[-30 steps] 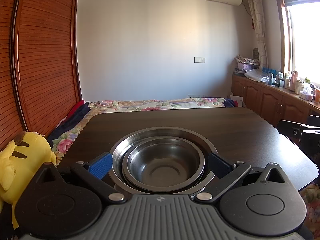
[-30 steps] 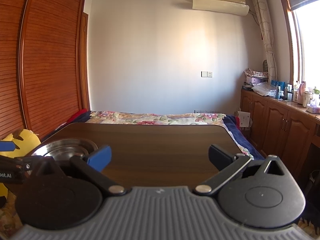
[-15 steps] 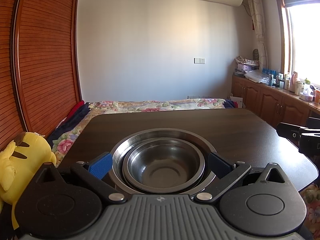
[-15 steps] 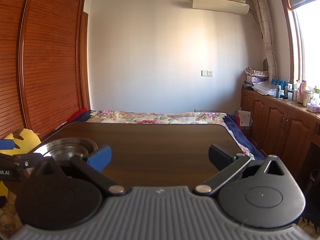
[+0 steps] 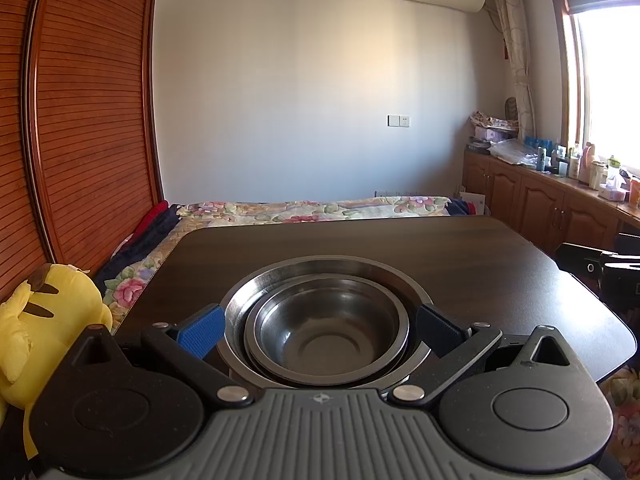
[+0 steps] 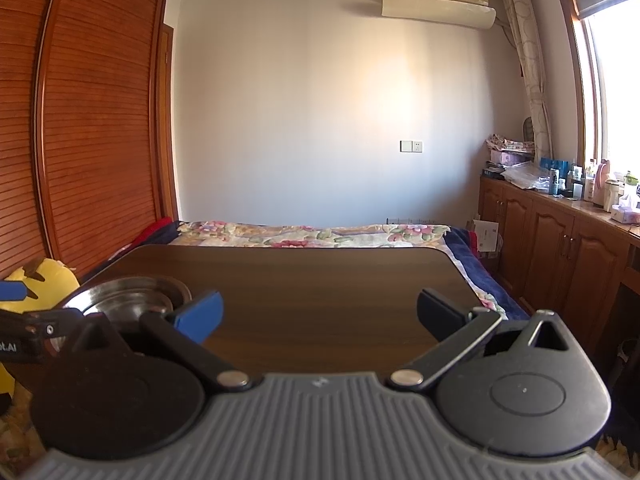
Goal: Organize plates and bowls
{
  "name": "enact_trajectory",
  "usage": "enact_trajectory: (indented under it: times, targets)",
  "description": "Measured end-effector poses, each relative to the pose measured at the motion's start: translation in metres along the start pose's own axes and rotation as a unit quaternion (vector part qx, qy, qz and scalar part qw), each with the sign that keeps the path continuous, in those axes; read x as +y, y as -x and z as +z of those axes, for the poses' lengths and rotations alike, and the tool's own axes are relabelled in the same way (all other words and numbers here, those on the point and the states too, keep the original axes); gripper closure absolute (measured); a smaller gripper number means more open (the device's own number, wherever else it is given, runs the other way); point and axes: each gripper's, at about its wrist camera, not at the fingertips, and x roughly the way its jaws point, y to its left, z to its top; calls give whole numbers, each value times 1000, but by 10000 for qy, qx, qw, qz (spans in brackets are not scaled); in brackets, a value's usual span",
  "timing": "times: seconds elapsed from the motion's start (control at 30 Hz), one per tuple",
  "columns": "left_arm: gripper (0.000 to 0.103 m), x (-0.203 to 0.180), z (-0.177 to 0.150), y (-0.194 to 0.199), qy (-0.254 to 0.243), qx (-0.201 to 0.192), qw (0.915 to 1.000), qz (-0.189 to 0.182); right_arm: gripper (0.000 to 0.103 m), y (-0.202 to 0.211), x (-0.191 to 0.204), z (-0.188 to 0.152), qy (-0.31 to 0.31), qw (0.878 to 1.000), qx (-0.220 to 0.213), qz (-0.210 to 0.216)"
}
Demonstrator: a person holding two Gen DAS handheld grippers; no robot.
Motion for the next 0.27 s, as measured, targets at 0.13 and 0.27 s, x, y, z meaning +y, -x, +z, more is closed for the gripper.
enact_trajectory:
  times: [0.13,0.27]
  targets:
    - [0,0,0,1,6,-5,10000,-20,0,0,0,0,-5,10000,3,2]
    - [0,0,-1,0,7,-14,10000,-27,0,-1,-1,0,-1,10000,7,5]
